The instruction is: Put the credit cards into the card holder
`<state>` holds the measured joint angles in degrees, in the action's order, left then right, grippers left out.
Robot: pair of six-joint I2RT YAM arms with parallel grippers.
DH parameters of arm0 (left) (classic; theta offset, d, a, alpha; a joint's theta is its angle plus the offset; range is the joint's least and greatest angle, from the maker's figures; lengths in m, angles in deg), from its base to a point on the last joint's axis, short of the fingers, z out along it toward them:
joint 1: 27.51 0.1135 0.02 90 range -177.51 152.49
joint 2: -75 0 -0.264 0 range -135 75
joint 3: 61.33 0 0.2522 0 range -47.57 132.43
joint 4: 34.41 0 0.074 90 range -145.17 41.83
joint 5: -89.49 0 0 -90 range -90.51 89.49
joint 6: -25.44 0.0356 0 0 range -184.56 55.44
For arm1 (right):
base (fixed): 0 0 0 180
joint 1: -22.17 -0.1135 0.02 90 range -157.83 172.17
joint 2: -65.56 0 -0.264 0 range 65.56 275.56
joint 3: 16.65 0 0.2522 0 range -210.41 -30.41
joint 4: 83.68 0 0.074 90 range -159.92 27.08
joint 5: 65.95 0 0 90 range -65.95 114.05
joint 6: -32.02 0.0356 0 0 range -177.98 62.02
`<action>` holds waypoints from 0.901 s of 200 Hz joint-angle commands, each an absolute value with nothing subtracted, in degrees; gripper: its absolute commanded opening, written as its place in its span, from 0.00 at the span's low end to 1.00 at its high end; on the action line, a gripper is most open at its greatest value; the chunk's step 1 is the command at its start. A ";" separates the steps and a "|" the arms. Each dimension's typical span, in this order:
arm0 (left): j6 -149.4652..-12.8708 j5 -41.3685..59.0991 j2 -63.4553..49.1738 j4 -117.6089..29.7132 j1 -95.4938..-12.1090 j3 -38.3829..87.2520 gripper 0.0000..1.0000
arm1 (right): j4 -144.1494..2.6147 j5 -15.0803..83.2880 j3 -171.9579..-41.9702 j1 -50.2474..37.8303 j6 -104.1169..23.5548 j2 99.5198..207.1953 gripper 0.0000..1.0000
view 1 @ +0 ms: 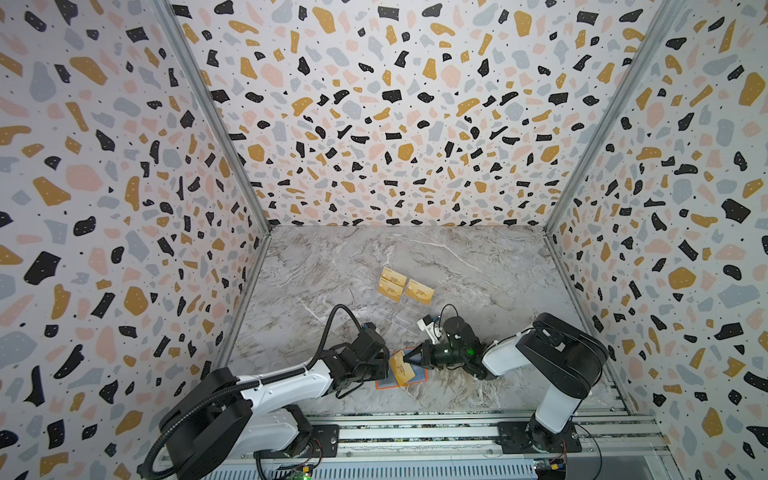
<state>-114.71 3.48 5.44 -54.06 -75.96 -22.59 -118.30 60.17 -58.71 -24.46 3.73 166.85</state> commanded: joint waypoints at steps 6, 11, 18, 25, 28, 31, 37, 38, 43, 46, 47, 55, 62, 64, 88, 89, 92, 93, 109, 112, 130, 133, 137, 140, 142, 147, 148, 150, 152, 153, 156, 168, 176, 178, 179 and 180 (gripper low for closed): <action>-114.83 4.06 6.18 -53.80 -76.12 -23.66 0.12 | -119.36 58.46 -60.56 -24.85 4.25 168.15 0.00; -114.83 4.06 6.18 -53.75 -76.12 -23.70 0.12 | -119.60 58.36 -60.56 -24.85 4.41 168.36 0.00; -114.84 4.14 6.18 -53.63 -76.12 -23.76 0.12 | -120.08 58.39 -60.47 -24.85 4.63 168.66 0.00; -114.83 4.25 6.18 -53.51 -76.12 -23.75 0.12 | -120.66 58.26 -60.27 -24.93 4.92 168.88 0.00; -114.83 4.24 6.18 -53.48 -76.12 -23.75 0.12 | -120.92 58.16 -60.17 -24.93 5.05 168.93 0.00; -114.83 4.28 6.18 -53.51 -76.12 -23.81 0.12 | -121.00 58.02 -60.09 -24.93 5.21 168.96 0.00; -114.88 4.24 6.19 -53.53 -76.14 -23.84 0.12 | -121.39 57.61 -59.84 -25.00 5.37 169.02 0.00; -114.86 4.24 6.19 -53.48 -76.17 -23.88 0.12 | -121.45 57.58 -59.80 -25.01 5.33 169.01 0.00; -114.84 4.28 6.18 -53.53 -76.14 -23.88 0.12 | -121.62 57.31 -59.64 -25.09 5.33 169.08 0.00; -114.84 4.27 6.18 -53.52 -76.12 -23.91 0.12 | -121.62 57.14 -59.60 -25.11 5.38 169.05 0.00; -114.83 4.25 6.23 -53.48 -76.16 -23.96 0.12 | -121.65 57.07 -59.59 -25.11 5.34 169.07 0.00; -114.83 4.33 6.18 -53.47 -76.15 -23.93 0.12 | -121.85 56.65 -59.46 -25.19 5.47 169.19 0.00; -114.83 4.41 6.19 -53.44 -76.12 -23.93 0.12 | -122.44 56.49 -59.42 -25.24 5.85 169.40 0.00; -114.83 4.41 6.19 -53.44 -76.12 -23.92 0.12 | -122.64 56.49 -59.35 -25.27 5.94 169.45 0.00; -114.83 4.50 6.28 -53.19 -76.12 -24.10 0.12 | -125.17 56.02 -58.98 -25.89 7.18 170.52 0.00; -114.83 4.50 6.32 -53.18 -76.12 -24.14 0.12 | -125.23 55.99 -58.93 -25.94 7.21 170.55 0.00; -114.81 4.58 6.35 -53.10 -76.12 -24.15 0.12 | -125.64 55.85 -58.85 -26.05 7.48 170.63 0.00; -114.82 4.59 6.40 -53.10 -76.12 -24.17 0.12 | -125.77 55.81 -58.82 -26.06 7.58 170.61 0.00; -114.83 4.63 6.52 -52.81 -76.12 -24.27 0.12 | -127.24 55.11 -58.32 -26.58 8.49 171.11 0.00; -116.32 4.67 6.53 -52.75 -76.12 -24.32 0.12 | -127.47 55.00 -58.23 -26.68 8.70 171.22 0.00; -116.74 4.77 6.73 -52.47 -76.15 -24.36 0.12 | -129.17 54.23 -57.54 -27.13 9.45 171.62 0.00; -116.77 4.77 6.72 -52.43 -76.15 -24.36 0.12 | -129.28 54.06 -57.42 -27.21 9.57 171.63 0.00; -116.76 4.84 6.72 -52.44 -76.12 -24.36 0.12 | -129.42 53.80 -57.27 -27.30 9.63 171.60 0.00; -116.77 4.85 6.71 -52.47 -76.14 -24.36 0.12 | -129.60 53.64 -57.18 -27.35 9.64 171.66 0.00; -116.81 4.86 6.76 -52.43 -76.12 -24.36 0.12 | -129.59 53.55 -57.19 -27.38 9.68 171.67 0.00; -116.90 4.85 6.72 -52.30 -76.17 -24.41 0.12 | -129.64 53.34 -57.09 -27.43 9.66 171.64 0.00; -116.88 4.85 6.76 -52.30 -76.19 -24.38 0.12 | -129.66 53.24 -57.06 -27.50 9.68 171.64 0.00; -116.93 4.92 6.79 -52.30 -76.20 -24.37 0.12 | -129.63 53.17 -57.05 -27.55 9.56 171.64 0.00; -116.96 4.94 6.80 -52.14 -76.16 -24.36 0.12 | -129.54 53.04 -57.04 -27.61 9.46 171.53 0.00; -117.00 4.94 6.80 -52.13 -76.14 -24.41 0.12 | -129.48 53.00 -57.04 -27.64 9.40 171.54 0.00; -117.03 5.02 6.80 -52.00 -76.12 -24.49 0.12 | -129.38 52.83 -57.04 -27.78 9.25 171.46 0.00; -117.48 5.36 6.93 -51.56 -76.12 -24.41 0.12 | -127.72 52.14 -57.37 -28.14 8.33 170.95 0.00; -117.79 5.46 7.19 -51.33 -76.18 -24.29 0.14 | -126.02 51.54 -57.64 -28.42 7.48 170.44 0.00; -117.86 5.45 7.27 -51.33 -76.15 -24.28 0.14 | -125.51 51.38 -57.72 -28.49 7.25 170.29 0.00; -117.97 5.46 7.30 -51.33 -76.18 -24.23 0.14 | -125.18 51.29 -57.78 -28.51 7.07 170.22 0.00; -117.99 5.46 7.36 -51.38 -76.15 -24.21 0.15 | -124.93 51.21 -57.80 -28.53 6.93 170.09 0.00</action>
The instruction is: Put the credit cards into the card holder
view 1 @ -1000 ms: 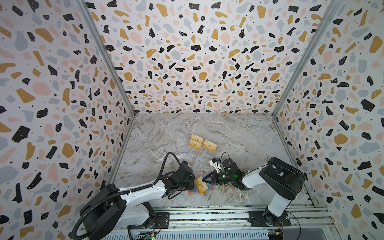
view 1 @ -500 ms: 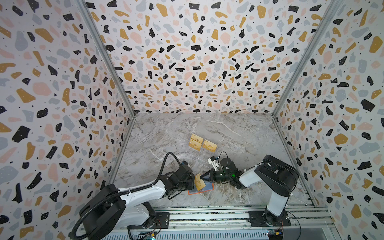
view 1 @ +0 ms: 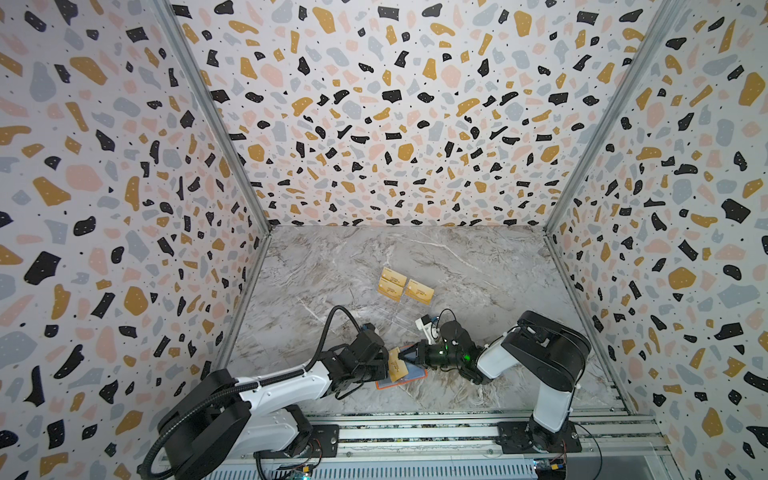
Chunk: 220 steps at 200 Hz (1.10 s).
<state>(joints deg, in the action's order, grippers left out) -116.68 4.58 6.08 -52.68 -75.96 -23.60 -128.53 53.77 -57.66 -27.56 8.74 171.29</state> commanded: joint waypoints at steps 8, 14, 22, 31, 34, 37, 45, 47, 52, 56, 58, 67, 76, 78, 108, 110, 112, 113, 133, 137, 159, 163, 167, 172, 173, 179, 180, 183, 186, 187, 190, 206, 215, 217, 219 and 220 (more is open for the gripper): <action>-118.25 5.31 7.86 -51.61 -76.17 -23.97 0.18 | -122.78 50.68 -58.14 -28.70 5.96 169.36 0.00; -118.34 5.05 8.32 -51.93 -76.07 -23.77 0.20 | -121.23 50.24 -58.31 -28.87 5.20 168.60 0.01; -118.50 4.58 9.00 -52.64 -75.85 -23.50 0.23 | -118.79 49.64 -58.59 -28.98 4.11 167.59 0.05; -118.61 3.97 9.77 -53.69 -75.49 -23.16 0.26 | -115.55 49.03 -58.95 -29.20 2.56 166.25 0.09; -118.68 3.71 10.01 -54.04 -75.36 -23.07 0.27 | -114.46 48.79 -59.18 -29.22 2.03 165.86 0.10; -118.81 3.56 10.39 -54.37 -75.22 -23.05 0.28 | -113.26 48.55 -59.43 -29.28 1.43 165.45 0.11; -118.92 3.00 11.27 -55.05 -74.68 -23.04 0.29 | -109.98 48.08 -59.99 -29.54 -0.05 164.36 0.15; -118.95 2.87 11.48 -55.21 -74.53 -23.07 0.29 | -109.35 47.94 -60.13 -29.58 -0.50 164.06 0.17; -119.17 2.47 12.05 -55.50 -74.25 -23.17 0.30 | -107.38 47.60 -60.56 -29.76 -1.34 163.45 0.19; -119.35 2.21 12.49 -55.75 -73.94 -23.28 0.31 | -105.88 47.35 -60.87 -29.97 -2.13 163.00 0.21; -119.46 2.06 12.70 -55.86 -73.86 -23.35 0.31 | -105.21 47.17 -61.03 -30.08 -2.40 162.73 0.22; -119.79 1.30 13.61 -56.51 -73.24 -23.64 0.33 | -101.93 46.45 -61.78 -30.52 -3.88 161.56 0.25; -119.84 0.36 14.17 -57.36 -72.67 -23.76 0.34 | -98.62 45.83 -62.72 -30.93 -5.28 160.50 0.28; -119.84 0.08 14.31 -57.65 -72.57 -23.75 0.35 | -97.97 45.67 -62.92 -31.07 -5.63 160.33 0.29; -119.48 -1.34 15.23 -58.75 -71.54 -24.70 0.44 | -90.46 44.41 -65.51 -32.49 -9.05 158.44 0.37; -119.49 -1.33 15.23 -58.61 -71.54 -24.82 0.45 | -90.24 44.54 -65.62 -32.54 -9.19 158.43 0.38; -119.49 -1.31 15.24 -58.49 -71.48 -24.94 0.46 | -90.16 44.64 -65.71 -32.59 -9.31 158.47 0.38; -119.49 -1.26 15.24 -58.47 -71.47 -25.00 0.46 | -90.10 44.72 -65.77 -32.59 -9.39 158.51 0.38; -119.41 -0.95 15.04 -57.30 -71.39 -26.30 0.50 | -90.71 45.89 -65.92 -32.84 -8.97 158.68 0.39; -119.41 -0.84 15.03 -56.96 -71.45 -26.65 0.51 | -91.00 46.17 -65.92 -32.90 -8.84 158.65 0.39; -119.65 0.17 15.24 -54.73 -71.35 -28.07 0.55 | -91.25 46.55 -66.60 -33.52 -8.30 158.89 0.40; -119.67 0.32 15.24 -54.48 -71.38 -28.26 0.55 | -90.98 46.56 -66.85 -33.69 -8.32 158.92 0.40; -119.67 0.49 15.21 -54.23 -71.37 -28.42 0.55 | -90.79 46.48 -67.15 -33.85 -8.37 158.95 0.40; -119.67 0.66 15.18 -54.03 -71.35 -28.61 0.55 | -90.39 46.40 -67.55 -34.06 -8.52 158.96 0.40; -119.67 0.69 15.16 -54.00 -71.36 -28.64 0.55 | -90.35 46.39 -67.61 -34.11 -8.51 158.97 0.40; -119.67 0.94 15.18 -53.52 -71.28 -28.82 0.55 | -89.82 46.15 -68.04 -34.43 -8.72 158.93 0.40; -119.67 1.01 15.16 -53.48 -71.33 -28.83 0.55 | -89.76 46.09 -68.12 -34.47 -8.74 158.91 0.40; -119.73 1.16 15.15 -53.26 -71.36 -28.96 0.55 | -89.48 45.91 -68.31 -34.60 -8.76 158.95 0.40; -119.75 1.23 15.15 -53.07 -71.37 -29.08 0.55 | -89.31 45.80 -68.49 -34.75 -8.84 158.95 0.40; -119.76 1.28 15.15 -52.95 -71.37 -29.09 0.55 | -89.24 45.74 -68.57 -34.81 -8.84 158.92 0.40; -119.83 1.45 15.19 -52.69 -71.33 -29.18 0.55 | -89.11 45.64 -68.74 -34.86 -8.89 158.90 0.40; -120.49 2.61 15.22 -50.84 -71.35 -29.97 0.55 | -89.03 45.58 -69.17 -35.22 -8.48 159.07 0.40; -120.86 3.20 15.24 -49.80 -71.36 -30.48 0.55 | -89.42 45.67 -69.26 -35.45 -8.08 159.24 0.40; -120.93 3.30 15.28 -49.63 -71.37 -30.57 0.55 | -89.54 45.67 -69.21 -35.54 -7.98 159.29 0.40; -121.04 3.35 15.27 -49.43 -71.37 -30.66 0.55 | -89.70 45.76 -69.18 -35.58 -7.80 159.30 0.40; -121.10 3.40 15.30 -49.37 -71.37 -30.72 0.55 | -89.69 45.76 -69.18 -35.58 -7.75 159.36 0.40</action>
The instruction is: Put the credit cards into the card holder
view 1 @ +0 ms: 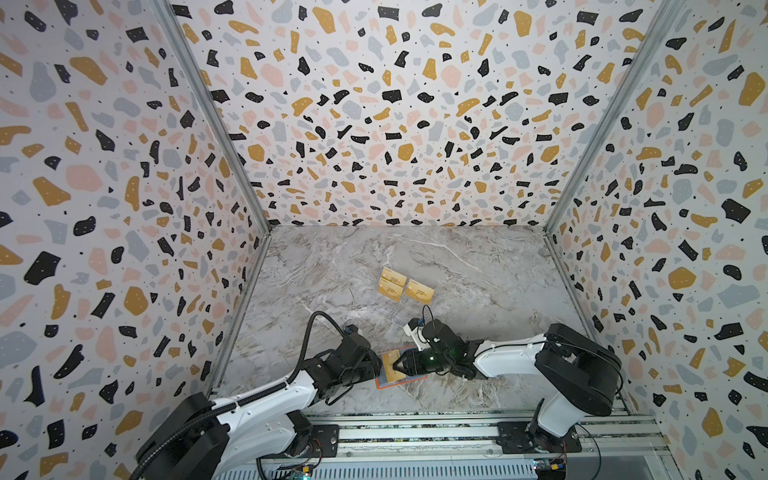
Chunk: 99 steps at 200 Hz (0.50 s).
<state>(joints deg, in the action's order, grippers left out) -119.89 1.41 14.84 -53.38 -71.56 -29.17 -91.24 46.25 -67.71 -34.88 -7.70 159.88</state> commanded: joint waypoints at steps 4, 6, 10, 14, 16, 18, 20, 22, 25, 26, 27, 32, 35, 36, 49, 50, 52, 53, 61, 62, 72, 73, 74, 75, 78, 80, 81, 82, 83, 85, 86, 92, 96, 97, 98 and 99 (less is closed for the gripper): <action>-121.24 3.49 15.32 -49.05 -71.32 -30.92 0.55 | -90.02 45.82 -69.17 -35.78 -7.51 159.34 0.40; -121.34 3.53 15.37 -48.87 -71.33 -31.06 0.55 | -90.21 45.91 -69.11 -35.82 -7.35 159.40 0.40; -121.49 3.61 15.41 -48.52 -71.32 -31.19 0.55 | -90.55 45.98 -69.07 -35.90 -7.12 159.55 0.40; -121.63 3.69 15.49 -48.26 -71.34 -31.42 0.54 | -90.86 46.02 -69.08 -35.90 -6.88 159.67 0.40; -121.68 3.71 15.54 -48.15 -71.30 -31.47 0.54 | -91.04 46.02 -69.08 -36.03 -6.71 159.75 0.40; -121.80 3.78 15.58 -48.01 -71.33 -31.57 0.54 | -91.15 46.02 -69.08 -36.06 -6.58 159.86 0.40; -121.85 3.79 15.59 -47.89 -71.34 -31.72 0.54 | -91.29 46.02 -69.08 -36.07 -6.52 159.93 0.40; -121.91 3.87 15.57 -47.72 -71.36 -31.74 0.54 | -91.39 46.16 -69.15 -36.15 -6.38 160.06 0.40; -121.99 3.93 15.59 -47.46 -71.37 -31.87 0.54 | -91.49 46.12 -69.21 -36.17 -6.30 160.19 0.40; -122.06 3.95 15.59 -47.38 -71.37 -31.89 0.54 | -91.56 46.11 -69.28 -36.22 -6.26 160.20 0.40; -122.10 3.96 15.59 -47.29 -71.37 -31.91 0.54 | -91.55 46.16 -69.27 -36.20 -6.23 160.30 0.40; -122.28 4.25 15.59 -46.85 -71.35 -32.13 0.54 | -91.62 46.28 -69.55 -36.36 -6.28 160.57 0.40; -122.37 4.38 15.59 -46.54 -71.36 -32.24 0.54 | -91.50 46.28 -69.79 -36.40 -6.22 160.79 0.40; -122.38 4.44 15.59 -46.43 -71.36 -32.30 0.54 | -91.48 46.24 -69.88 -36.43 -6.22 160.81 0.40; -122.57 4.83 15.37 -45.73 -71.36 -32.58 0.54 | -90.82 45.90 -71.00 -36.75 -6.71 161.50 0.40; -122.57 4.84 15.39 -45.72 -71.37 -32.60 0.54 | -90.74 45.92 -71.09 -36.77 -6.81 161.61 0.40; -122.57 4.90 15.34 -45.60 -71.35 -32.62 0.54 | -90.48 45.80 -71.32 -36.86 -6.96 161.68 0.40; -122.57 4.92 15.38 -45.57 -71.36 -32.62 0.54 | -90.39 45.78 -71.43 -36.87 -7.02 161.74 0.40; -122.53 5.20 15.33 -45.17 -71.35 -32.71 0.53 | -88.90 45.10 -72.47 -37.18 -7.94 162.12 0.40; -122.50 5.25 15.32 -45.13 -71.36 -32.71 0.53 | -88.73 44.95 -72.62 -37.21 -8.04 162.14 0.40; -122.57 5.71 15.15 -44.43 -71.40 -32.80 0.53 | -85.21 42.79 -74.69 -38.14 -10.16 162.63 0.40; -122.57 5.76 15.15 -44.36 -71.43 -32.80 0.53 | -84.95 42.56 -74.87 -38.22 -10.34 162.74 0.40; -122.57 5.84 15.15 -44.29 -71.44 -32.80 0.53 | -84.55 42.40 -75.01 -38.30 -10.52 162.75 0.40; -122.57 5.87 15.11 -44.25 -71.41 -32.80 0.52 | -84.18 42.24 -75.26 -38.39 -10.74 162.85 0.40; -122.50 6.03 15.07 -44.10 -71.41 -32.80 0.52 | -83.32 41.78 -75.84 -38.62 -11.26 163.00 0.40; -122.51 6.07 14.95 -44.01 -71.40 -32.87 0.52 | -82.85 41.56 -76.20 -38.75 -11.67 163.13 0.40; -122.50 6.12 14.96 -44.02 -71.43 -32.83 0.52 | -82.67 41.46 -76.38 -38.83 -11.80 163.17 0.40; -122.49 6.19 14.97 -43.99 -71.44 -32.82 0.52 | -82.44 41.41 -76.55 -38.91 -11.91 163.19 0.40; -122.48 6.23 14.93 -43.92 -71.45 -32.81 0.52 | -82.20 41.35 -76.69 -39.00 -12.14 163.19 0.40; -122.48 6.32 14.92 -43.77 -71.39 -32.85 0.52 | -81.93 41.18 -76.96 -39.17 -12.35 163.35 0.40; -122.48 6.33 14.90 -43.73 -71.42 -32.82 0.52 | -81.77 41.14 -77.06 -39.17 -12.49 163.37 0.40; -122.48 6.56 14.82 -43.48 -71.41 -32.80 0.52 | -81.27 41.02 -77.59 -39.49 -13.10 163.61 0.40; -122.48 6.61 14.81 -43.42 -71.40 -32.80 0.52 | -81.17 41.06 -77.81 -39.74 -13.22 163.76 0.40; -122.44 6.61 14.80 -43.38 -71.38 -32.80 0.52 | -81.17 41.08 -77.84 -39.76 -13.28 163.79 0.40; -122.46 6.66 14.80 -43.36 -71.42 -32.80 0.52 | -81.17 41.09 -77.86 -39.78 -13.30 163.76 0.40; -122.43 6.68 14.80 -43.34 -71.39 -32.80 0.52 | -81.17 41.10 -77.86 -39.78 -13.32 163.74 0.40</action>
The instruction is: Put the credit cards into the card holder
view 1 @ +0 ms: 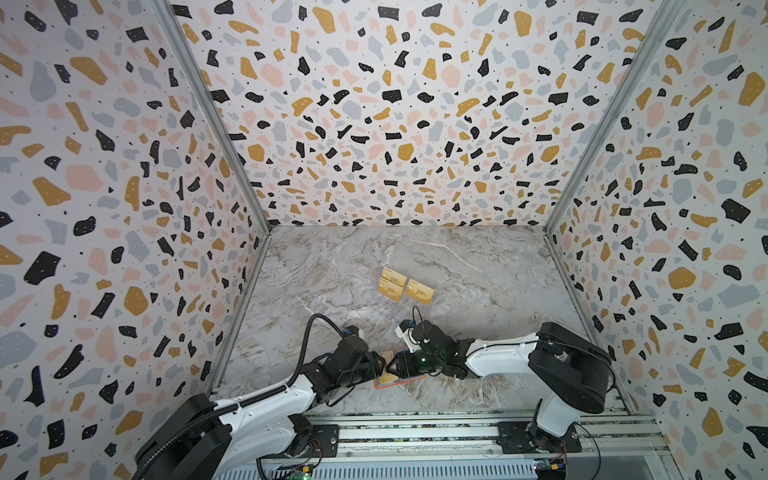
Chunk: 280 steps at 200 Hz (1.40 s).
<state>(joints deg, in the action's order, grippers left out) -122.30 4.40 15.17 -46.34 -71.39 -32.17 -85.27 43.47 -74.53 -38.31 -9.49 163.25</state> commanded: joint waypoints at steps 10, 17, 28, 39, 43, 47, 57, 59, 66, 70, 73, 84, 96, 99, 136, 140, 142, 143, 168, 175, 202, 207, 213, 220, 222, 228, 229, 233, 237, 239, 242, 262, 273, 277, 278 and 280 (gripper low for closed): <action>-122.39 6.83 14.76 -43.11 -71.44 -32.88 0.51 | -81.48 41.24 -78.09 -40.01 -13.33 163.89 0.40; -122.39 6.87 14.71 -42.99 -71.43 -32.80 0.51 | -81.60 41.36 -78.17 -40.07 -13.28 163.98 0.40; -122.39 7.04 14.71 -42.92 -71.46 -32.84 0.51 | -81.67 41.29 -78.29 -40.12 -13.25 164.16 0.40; -122.39 7.14 14.71 -42.86 -71.45 -32.80 0.51 | -81.63 41.35 -78.37 -40.10 -13.24 164.34 0.40; -122.39 7.21 14.79 -42.86 -71.43 -32.80 0.51 | -81.69 41.41 -78.39 -40.06 -13.26 164.48 0.40; -122.35 7.29 14.80 -42.85 -71.46 -32.80 0.51 | -81.78 41.54 -78.36 -40.11 -13.33 164.47 0.40; -122.22 7.19 14.88 -43.17 -71.41 -32.59 0.51 | -81.66 41.66 -78.31 -40.05 -13.48 164.38 0.41; -122.22 7.20 14.95 -43.28 -71.40 -32.55 0.51 | -81.58 41.68 -78.29 -40.05 -13.50 164.33 0.41; -122.05 6.95 15.12 -43.88 -71.46 -32.38 0.51 | -81.09 41.42 -78.10 -39.95 -13.73 163.91 0.41; -121.96 6.78 15.20 -44.09 -71.45 -32.30 0.51 | -80.76 41.25 -78.01 -39.88 -13.84 163.58 0.42; -121.89 6.52 15.30 -44.33 -71.45 -32.21 0.51 | -80.53 41.09 -77.86 -39.84 -13.95 163.22 0.42; -121.78 5.90 15.50 -45.04 -71.39 -32.01 0.51 | -79.70 39.93 -76.92 -39.64 -14.16 161.40 0.42; -121.23 5.40 15.50 -46.70 -71.29 -31.31 0.51 | -78.89 38.27 -75.52 -39.58 -14.36 158.38 0.43; -121.01 5.20 15.50 -47.25 -71.35 -31.04 0.52 | -78.51 37.84 -75.26 -39.51 -14.45 157.87 0.43; -119.02 4.17 16.00 -53.66 -71.27 -28.28 0.54 | -74.69 37.81 -73.71 -36.86 -16.99 154.99 0.37; -118.93 4.15 16.13 -54.27 -71.28 -28.05 0.54 | -74.76 37.96 -73.61 -36.58 -17.23 155.03 0.36; -118.89 4.15 16.25 -54.55 -71.24 -27.94 0.54 | -74.78 38.07 -73.60 -36.42 -17.40 155.07 0.34; -118.84 4.15 16.27 -54.70 -71.22 -27.91 0.54 | -74.81 38.14 -73.58 -36.30 -17.43 155.09 0.34; -118.12 4.13 16.47 -57.75 -70.69 -26.86 0.56 | -75.00 39.78 -74.21 -35.16 -19.10 157.02 0.22; -117.93 4.35 16.39 -58.16 -70.46 -26.76 0.57 | -75.32 40.21 -74.39 -35.10 -19.47 157.85 0.20; -117.76 6.30 15.02 -58.15 -69.70 -26.84 0.61 | -76.33 41.36 -74.71 -34.89 -20.51 160.69 0.14; -117.61 6.47 14.74 -58.33 -69.62 -26.79 0.61 | -76.33 41.45 -74.63 -34.88 -20.69 161.17 0.13; -117.49 6.68 14.47 -58.57 -69.61 -26.59 0.62 | -76.41 41.56 -74.43 -34.85 -20.95 161.53 0.12; -117.49 6.71 14.27 -58.80 -69.61 -26.41 0.62 | -76.70 41.46 -74.07 -34.78 -21.14 161.86 0.12; -117.52 6.75 14.25 -58.93 -69.52 -26.35 0.63 | -76.80 41.46 -73.93 -34.78 -21.15 162.01 0.12; -117.47 6.85 14.14 -59.11 -69.41 -26.23 0.63 | -76.99 41.46 -73.56 -34.65 -21.24 162.22 0.12; -117.47 6.87 14.12 -59.13 -69.42 -26.22 0.64 | -77.01 41.50 -73.52 -34.58 -21.24 162.23 0.12; -117.50 7.00 14.01 -59.15 -69.35 -26.21 0.64 | -77.00 41.47 -73.26 -34.54 -21.31 162.43 0.12; -117.50 7.13 13.94 -59.21 -69.34 -26.13 0.65 | -76.96 41.49 -72.99 -34.44 -21.40 162.54 0.12; -117.48 7.25 13.86 -59.23 -69.30 -26.12 0.65 | -76.95 41.42 -72.78 -34.30 -21.41 162.51 0.12; -117.52 7.43 13.69 -59.31 -69.27 -26.05 0.65 | -76.86 41.37 -72.57 -34.20 -21.42 162.59 0.12; -117.50 8.85 12.12 -58.98 -69.04 -25.69 0.67 | -77.10 41.20 -70.58 -33.27 -21.11 162.52 0.11; -117.58 10.16 11.17 -57.77 -69.03 -25.59 0.67 | -77.76 41.35 -69.52 -32.86 -20.90 162.49 0.11; -117.78 10.72 10.92 -57.19 -69.04 -25.66 0.67 | -78.13 41.41 -69.18 -32.72 -20.74 162.50 0.11; -117.80 10.82 10.84 -56.99 -69.02 -25.67 0.67 | -78.24 41.43 -69.13 -32.69 -20.73 162.50 0.11; -117.93 11.11 10.69 -56.68 -69.07 -25.68 0.67 | -78.39 41.49 -68.98 -32.61 -20.67 162.50 0.11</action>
